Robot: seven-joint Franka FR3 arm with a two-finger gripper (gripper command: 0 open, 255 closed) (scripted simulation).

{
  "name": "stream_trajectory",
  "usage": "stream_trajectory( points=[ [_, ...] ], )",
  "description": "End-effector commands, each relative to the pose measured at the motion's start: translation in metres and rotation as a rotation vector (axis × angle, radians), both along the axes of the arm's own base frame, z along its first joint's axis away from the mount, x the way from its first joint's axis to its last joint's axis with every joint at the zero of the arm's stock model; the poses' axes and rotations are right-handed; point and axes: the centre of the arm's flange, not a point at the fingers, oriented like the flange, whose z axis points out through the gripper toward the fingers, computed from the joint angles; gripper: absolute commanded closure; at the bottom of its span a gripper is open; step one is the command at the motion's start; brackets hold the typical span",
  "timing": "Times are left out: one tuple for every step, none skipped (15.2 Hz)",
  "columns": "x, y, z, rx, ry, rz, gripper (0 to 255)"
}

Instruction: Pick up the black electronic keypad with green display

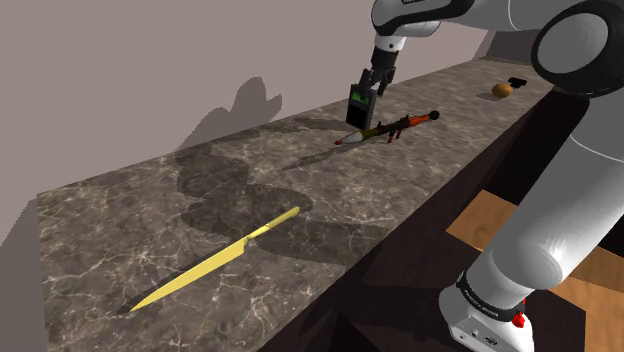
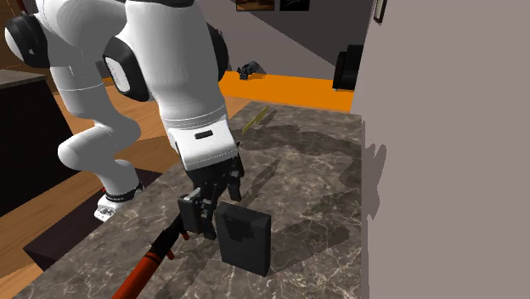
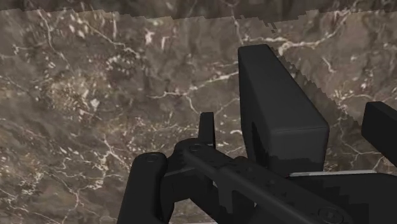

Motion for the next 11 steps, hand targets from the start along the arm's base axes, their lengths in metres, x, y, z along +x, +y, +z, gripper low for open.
stream_trajectory(
  points=[
    [0.0006, 0.0002, -0.0082, 0.0, 0.0, 0.0, 0],
    [0.0006, 0.0002, -0.0082, 0.0, 0.0, 0.0, 0],
    [0.0002, 0.0005, -0.0077, 0.0, 0.0, 0.0, 255],
    [0.0, 0.0006, -0.0077, 0.0, 0.0, 0.0, 255],
    [0.0001, 0.0005, -0.0077, 0.0, 0.0, 0.0, 255],
    [0.0002, 0.0005, -0.0076, 0.0, 0.0, 0.0, 255],
    [0.0002, 0.0005, -0.0077, 0.0, 0.0, 0.0, 255],
    [0.0002, 0.0005, -0.0077, 0.0, 0.0, 0.0, 255],
    [0.0002, 0.0007, -0.0078, 0.0, 0.0, 0.0, 255],
    [0.0001, 0.0006, -0.0075, 0.0, 0.0, 0.0, 255],
    [0.0002, 0.0007, -0.0077, 0.0, 0.0, 0.0, 255]
  ],
)
